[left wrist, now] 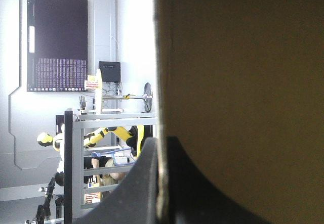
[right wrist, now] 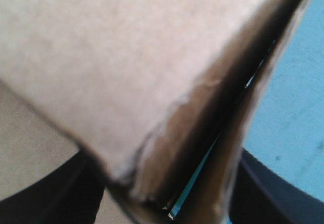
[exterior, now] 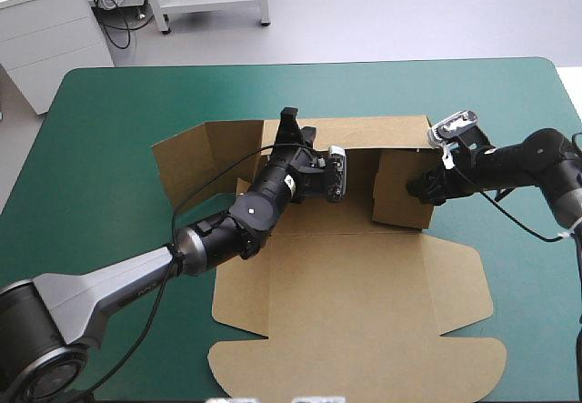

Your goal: Fold the box

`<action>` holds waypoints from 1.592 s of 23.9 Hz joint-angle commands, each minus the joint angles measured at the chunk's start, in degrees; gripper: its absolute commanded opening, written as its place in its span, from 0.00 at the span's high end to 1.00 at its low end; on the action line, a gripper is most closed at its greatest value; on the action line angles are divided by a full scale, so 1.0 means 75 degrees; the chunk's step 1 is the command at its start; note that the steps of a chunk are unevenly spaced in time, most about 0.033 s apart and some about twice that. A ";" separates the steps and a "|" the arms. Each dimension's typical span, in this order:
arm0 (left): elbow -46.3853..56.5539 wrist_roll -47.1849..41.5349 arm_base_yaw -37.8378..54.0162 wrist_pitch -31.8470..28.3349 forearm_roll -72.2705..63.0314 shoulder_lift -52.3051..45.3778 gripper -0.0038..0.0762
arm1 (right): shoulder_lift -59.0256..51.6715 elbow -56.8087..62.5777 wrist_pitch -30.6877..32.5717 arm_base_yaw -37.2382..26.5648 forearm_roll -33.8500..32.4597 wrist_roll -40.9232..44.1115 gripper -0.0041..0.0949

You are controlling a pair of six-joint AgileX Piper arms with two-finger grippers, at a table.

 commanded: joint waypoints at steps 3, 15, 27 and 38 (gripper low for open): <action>-0.0309 -0.0110 -0.0055 0.0180 0.0588 -0.0357 0.99 | -0.0209 -0.0174 -0.0359 -0.0018 0.0298 0.0113 0.49; -0.0358 -0.0014 -0.0159 -0.0416 0.0588 -0.0619 0.93 | -0.0209 -0.0174 0.0196 -0.0018 0.0298 0.0113 0.98; -0.0358 0.0088 -0.1066 -0.0980 0.0044 -0.1163 0.51 | -0.0209 -0.0174 -0.0267 -0.0018 0.0471 0.0727 0.98; -0.0545 -0.0116 -0.1944 -0.0384 -0.2507 -0.1816 0.51 | -0.0209 -0.0190 -0.0395 -0.0018 0.0419 0.1130 0.98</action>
